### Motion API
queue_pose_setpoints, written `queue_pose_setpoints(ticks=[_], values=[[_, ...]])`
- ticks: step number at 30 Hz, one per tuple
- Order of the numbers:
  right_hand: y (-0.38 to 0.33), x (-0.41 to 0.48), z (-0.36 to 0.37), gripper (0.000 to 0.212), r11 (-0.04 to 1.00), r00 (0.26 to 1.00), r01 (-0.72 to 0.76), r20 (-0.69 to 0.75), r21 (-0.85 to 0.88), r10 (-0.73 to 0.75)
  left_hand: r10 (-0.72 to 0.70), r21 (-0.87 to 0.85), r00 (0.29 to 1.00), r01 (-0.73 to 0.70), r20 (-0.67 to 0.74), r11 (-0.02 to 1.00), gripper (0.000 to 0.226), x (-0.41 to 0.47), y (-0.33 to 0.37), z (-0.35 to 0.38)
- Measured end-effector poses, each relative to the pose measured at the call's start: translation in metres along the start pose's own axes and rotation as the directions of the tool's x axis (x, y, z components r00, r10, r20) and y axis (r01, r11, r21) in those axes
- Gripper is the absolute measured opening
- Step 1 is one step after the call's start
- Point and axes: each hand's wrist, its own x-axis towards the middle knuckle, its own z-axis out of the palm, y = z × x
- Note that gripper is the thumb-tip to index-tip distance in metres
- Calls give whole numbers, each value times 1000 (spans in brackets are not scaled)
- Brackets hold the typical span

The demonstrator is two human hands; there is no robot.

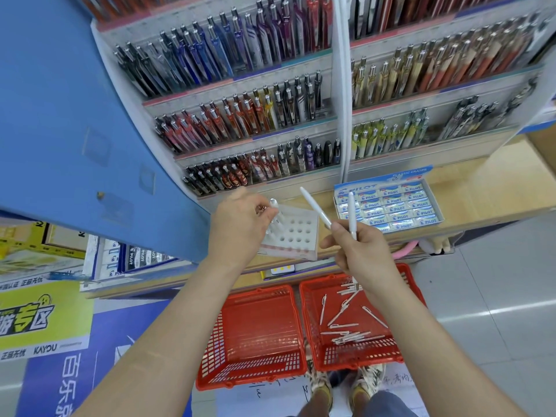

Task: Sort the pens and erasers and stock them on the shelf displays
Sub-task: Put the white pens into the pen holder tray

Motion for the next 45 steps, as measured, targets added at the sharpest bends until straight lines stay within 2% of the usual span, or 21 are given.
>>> queue_pose_setpoints(ticks=[5,11,13,14,16,18,20,22,24,25,27,31,33,35,37,40,45], values=[[-1,-2,1,18,1000,999,-7,-34,-27,6,-23,120,1000,21,16,993,17,2,-2,9],[-12,-8,0,9,1000,1000,9,4,8,-9,-45,152,997,36,55,988,20,1,1,6],[-18,-11,-2,10,999,999,35,16,3,-35,-38,132,999,34,29,991,27,-4,5,-1],[-21,-12,-3,11,999,999,44,23,-7,-44,2,104,1000,-1,-2,995,35,-8,8,-5],[-27,-15,-5,14,997,997,62,49,-50,-59,177,76,984,-176,-1,981,53,-21,15,-12],[-34,-17,-6,17,987,992,101,82,-128,-91,329,153,931,-352,159,923,58,-35,25,-13],[-40,-19,-6,18,969,986,149,110,-198,-129,347,239,899,-411,267,880,48,-44,29,-10],[-45,-21,-5,21,968,980,166,140,-189,-141,328,239,913,-383,241,892,32,-47,29,-11],[-48,-24,-5,24,989,975,132,186,-68,-118,256,59,945,-273,205,960,21,-49,31,-17],[-49,-25,-5,23,994,971,109,213,10,-109,171,-73,961,-158,218,985,17,-50,33,-19],[-51,-29,-3,17,992,959,76,264,103,-101,17,-272,956,67,294,960,13,-54,39,-22],[-49,-32,4,12,993,959,91,264,71,-107,-38,-440,911,235,410,867,13,-62,49,-28],[-49,-33,6,14,993,961,107,252,48,-115,-43,-455,903,257,428,853,6,-61,49,-34],[-50,-34,5,11,993,959,114,258,36,-120,-87,-450,935,246,345,859,8,-57,50,-43],[-51,-36,4,12,991,955,127,274,-30,-114,-138,-553,952,274,275,787,10,-49,51,-53],[-52,-39,2,15,981,940,148,327,-124,-101,-115,-670,943,305,313,677,22,-38,53,-63],[-53,-41,-1,16,954,899,206,427,-217,-97,-121,-715,948,303,295,629,9,-31,50,-66]])
